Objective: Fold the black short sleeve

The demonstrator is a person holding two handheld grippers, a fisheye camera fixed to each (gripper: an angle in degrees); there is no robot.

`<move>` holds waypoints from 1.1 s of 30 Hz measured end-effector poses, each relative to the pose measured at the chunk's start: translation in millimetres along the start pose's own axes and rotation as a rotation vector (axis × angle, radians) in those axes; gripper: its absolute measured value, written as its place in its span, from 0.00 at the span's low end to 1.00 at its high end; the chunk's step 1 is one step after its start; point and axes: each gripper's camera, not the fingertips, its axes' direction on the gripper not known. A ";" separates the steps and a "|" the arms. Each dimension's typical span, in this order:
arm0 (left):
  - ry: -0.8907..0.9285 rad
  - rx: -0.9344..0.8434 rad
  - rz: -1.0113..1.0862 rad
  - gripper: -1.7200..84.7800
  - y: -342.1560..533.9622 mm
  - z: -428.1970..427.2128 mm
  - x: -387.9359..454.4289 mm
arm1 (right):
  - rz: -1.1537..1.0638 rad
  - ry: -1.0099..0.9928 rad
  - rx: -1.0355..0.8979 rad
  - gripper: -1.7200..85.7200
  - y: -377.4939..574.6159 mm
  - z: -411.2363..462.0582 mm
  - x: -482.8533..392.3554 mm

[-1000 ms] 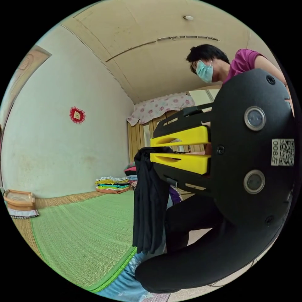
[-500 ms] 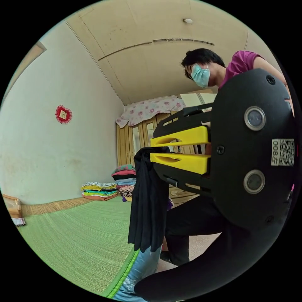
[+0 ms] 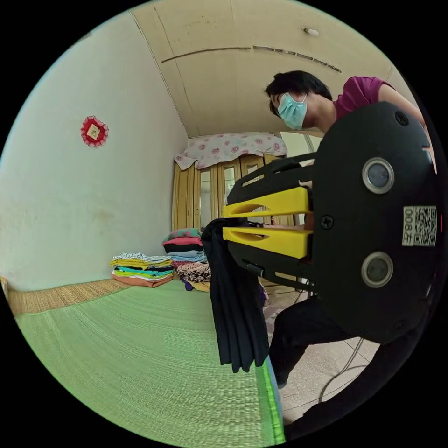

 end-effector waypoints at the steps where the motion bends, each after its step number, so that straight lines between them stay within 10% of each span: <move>1: 0.002 -0.001 0.001 0.05 -37.8 13.6 -27.3 | -0.001 0.008 -0.005 0.04 -19.4 0.2 3.6; 16: -0.021 -0.077 0.481 0.05 -512.8 340.5 -80.3 | -0.281 0.151 0.127 0.04 -579.0 -68.4 -77.0; 26: -0.246 -0.180 0.093 0.06 -529.0 471.9 -483.2 | 0.110 0.353 0.157 0.04 -634.4 -204.3 97.3; 33: -0.246 -0.236 0.084 0.06 -490.4 465.8 -591.9 | 0.210 0.282 0.158 0.04 -622.8 -242.5 173.7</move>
